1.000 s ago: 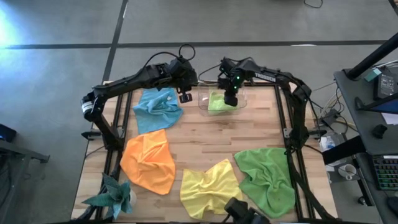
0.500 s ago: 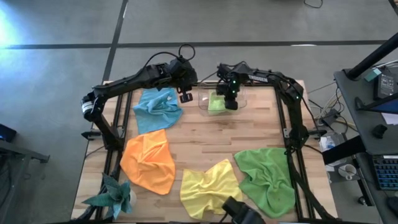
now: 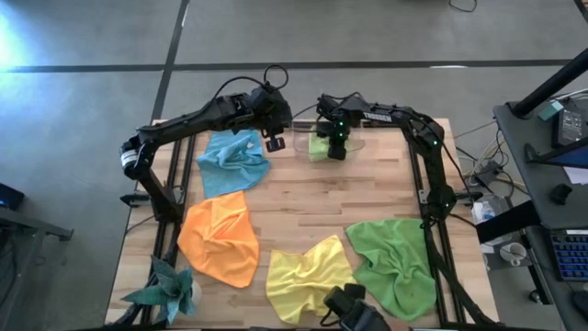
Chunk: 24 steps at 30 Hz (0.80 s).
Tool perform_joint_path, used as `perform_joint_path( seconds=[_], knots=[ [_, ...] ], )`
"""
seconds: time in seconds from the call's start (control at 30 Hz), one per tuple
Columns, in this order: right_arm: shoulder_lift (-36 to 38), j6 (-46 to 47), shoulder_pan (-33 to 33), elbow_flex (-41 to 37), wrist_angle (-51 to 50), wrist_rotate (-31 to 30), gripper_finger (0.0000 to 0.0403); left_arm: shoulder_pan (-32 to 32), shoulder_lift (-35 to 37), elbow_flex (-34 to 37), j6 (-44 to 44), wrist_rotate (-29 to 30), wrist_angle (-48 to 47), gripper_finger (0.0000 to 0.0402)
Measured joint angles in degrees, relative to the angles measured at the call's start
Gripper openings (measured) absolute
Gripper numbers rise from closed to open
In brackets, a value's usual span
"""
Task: Fold microfiber towels
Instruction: Adjust the light green cloth into the transparent bin
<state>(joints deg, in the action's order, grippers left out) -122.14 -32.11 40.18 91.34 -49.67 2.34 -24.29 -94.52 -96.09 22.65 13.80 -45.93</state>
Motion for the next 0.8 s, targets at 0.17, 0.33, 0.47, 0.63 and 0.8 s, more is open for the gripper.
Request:
perform_joint_path(
  seconds=[0.17, 0.33, 0.47, 0.63, 0.8],
  knots=[
    [1.4, -0.4, 0.3, 0.0, 1.2, -2.3, 0.0008, 0.0, 0.0, 0.0, 0.0, 0.0, 0.0, 0.0079],
    [3.3, -1.4, 0.2, 0.0, -2.3, 4.4, 0.0009, 0.0, 0.0, 0.0, 0.0, 0.0, 0.0, 0.0079],
    [3.9, -3.0, 0.3, 0.0, -6.0, 10.3, 0.0008, 0.0, 0.0, 0.0, 0.0, 0.1, 0.0, 0.0079],
    [3.0, -6.4, 0.2, 0.0, -10.1, 12.6, 0.0008, 0.0, 0.0, 0.0, 0.1, 0.1, 0.0, 0.0079],
    [1.2, -8.5, 0.2, 0.0, -11.3, 16.0, 0.0008, 0.0, 0.0, 0.0, 0.1, 0.1, 0.0, 0.0079]
  ],
)
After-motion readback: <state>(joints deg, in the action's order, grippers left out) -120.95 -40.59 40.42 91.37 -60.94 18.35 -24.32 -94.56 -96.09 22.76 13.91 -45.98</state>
